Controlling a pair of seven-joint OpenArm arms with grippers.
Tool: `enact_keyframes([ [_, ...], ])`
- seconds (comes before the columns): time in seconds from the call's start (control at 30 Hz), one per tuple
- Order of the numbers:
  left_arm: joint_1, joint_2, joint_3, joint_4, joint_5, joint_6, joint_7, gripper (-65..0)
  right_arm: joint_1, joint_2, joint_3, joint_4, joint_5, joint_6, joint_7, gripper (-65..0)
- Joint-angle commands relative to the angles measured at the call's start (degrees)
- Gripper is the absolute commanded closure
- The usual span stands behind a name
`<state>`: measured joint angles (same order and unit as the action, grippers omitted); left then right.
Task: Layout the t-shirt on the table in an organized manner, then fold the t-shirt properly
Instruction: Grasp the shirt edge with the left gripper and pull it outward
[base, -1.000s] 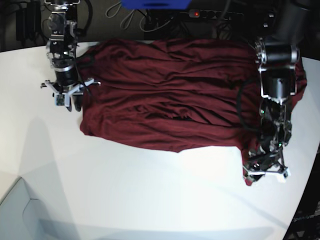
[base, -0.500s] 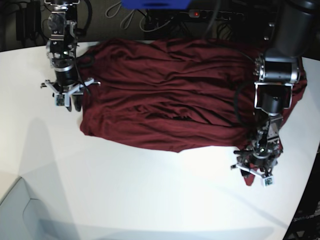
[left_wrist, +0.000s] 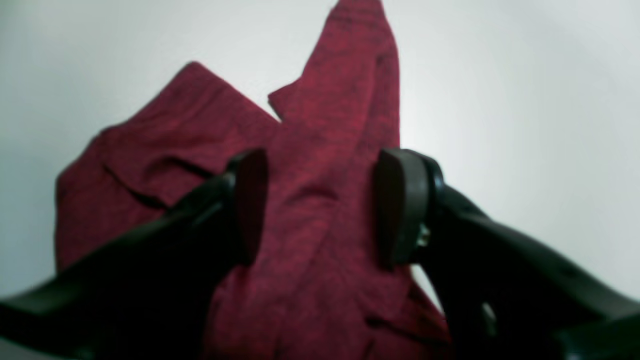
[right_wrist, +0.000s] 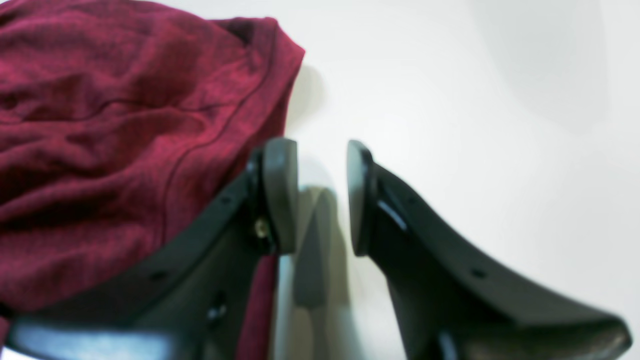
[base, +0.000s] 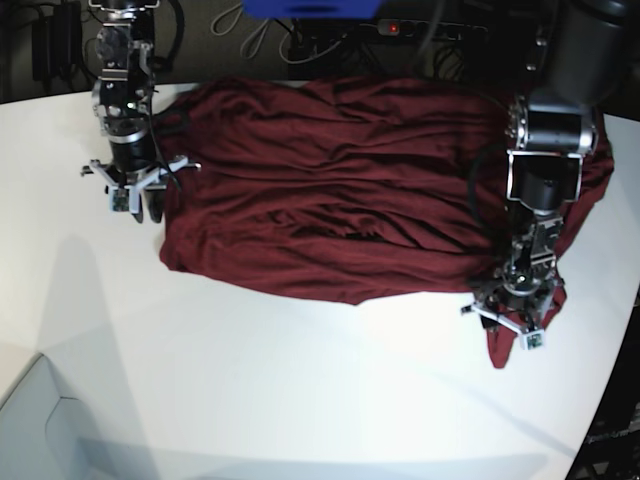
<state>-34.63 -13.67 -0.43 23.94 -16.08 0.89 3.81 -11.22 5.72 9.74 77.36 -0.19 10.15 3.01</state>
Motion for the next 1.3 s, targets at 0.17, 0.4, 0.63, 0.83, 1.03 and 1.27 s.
enact_keyframes([
  [0.17, -2.0, -0.9, -0.4, 1.2, -0.6, -0.1, -0.6, -6.4, 0.2, 0.6, 0.2, 1.1, 0.2, -0.2, 1.7, -17.7],
  [0.4, -2.4, -1.0, -7.9, 1.7, -0.7, -0.1, -0.6, 0.0, 0.0, 0.6, 0.2, 1.1, 0.2, -0.2, 1.7, -17.7],
  [0.63, 0.0, -1.0, -23.9, 11.7, -0.5, -0.1, -0.2, 0.0, -0.1, 0.6, 0.5, 1.1, 0.2, -0.2, 1.7, -17.7],
  [0.83, 2.3, -1.1, -27.4, 18.0, -0.6, -0.1, -0.3, 0.0, -0.1, 0.5, 0.2, 1.1, 0.2, -0.2, 1.7, -17.7],
  [1.03, 2.3, -1.1, -32.0, 18.0, -0.6, -0.1, -0.4, 0.0, -0.1, 0.4, 0.2, 1.1, 0.2, -0.2, 1.7, -17.7],
  [1.27, 3.8, -1.1, -35.0, 17.9, -0.5, -0.5, -0.1, -2.8, -0.1, 0.4, 0.2, 1.1, 0.2, -0.2, 1.7, -17.7],
])
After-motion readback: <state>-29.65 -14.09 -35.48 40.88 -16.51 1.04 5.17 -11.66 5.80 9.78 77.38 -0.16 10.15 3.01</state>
